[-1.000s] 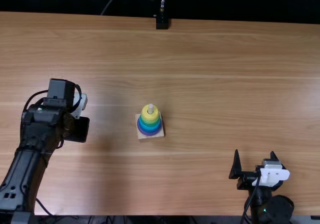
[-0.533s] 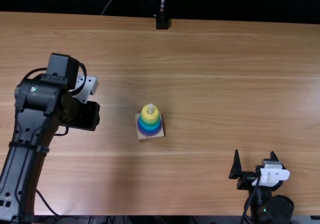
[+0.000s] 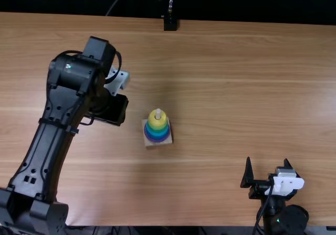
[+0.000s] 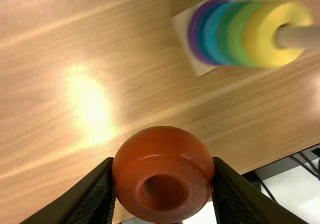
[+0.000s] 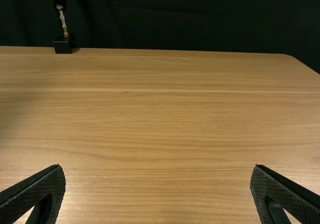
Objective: Build the Hanoi tower: stack the rings onto the peg from bottom to top in this color order: purple, dark blue, light blue, dark green, light green, yellow, orange.
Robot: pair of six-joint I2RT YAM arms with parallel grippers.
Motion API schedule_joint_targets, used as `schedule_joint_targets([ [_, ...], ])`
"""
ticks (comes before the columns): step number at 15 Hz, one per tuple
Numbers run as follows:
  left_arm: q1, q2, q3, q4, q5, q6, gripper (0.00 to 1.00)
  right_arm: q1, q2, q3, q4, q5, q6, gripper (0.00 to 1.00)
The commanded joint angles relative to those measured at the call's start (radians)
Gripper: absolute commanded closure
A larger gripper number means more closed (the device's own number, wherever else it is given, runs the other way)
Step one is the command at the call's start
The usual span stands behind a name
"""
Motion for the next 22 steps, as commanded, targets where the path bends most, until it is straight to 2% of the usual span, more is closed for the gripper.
schedule_joint_targets([
  [1,-0.032,0.036,0.066,-0.003,0.009,-0.005,1.00,-0.012,-0.013,-0.064,-0.072,0.022,0.002,0.00],
  [8,-0.154,0.168,0.222,0.001,0.011,-0.007,1.00,-0.012,-0.013,-0.064,-0.072,0.022,0.002,0.00],
  [10,-0.171,0.175,0.247,0.001,0.011,-0.009,1.00,-0.012,-0.013,-0.064,-0.072,0.022,0.002,0.00],
  [13,-0.187,0.181,0.259,0.001,0.011,-0.042,1.00,-0.012,-0.013,-0.064,-0.072,0.022,0.002,0.00],
  [22,-0.234,0.224,0.278,0.012,0.011,-0.044,1.00,-0.012,-0.013,-0.064,-0.072,0.022,0.002,0.00],
])
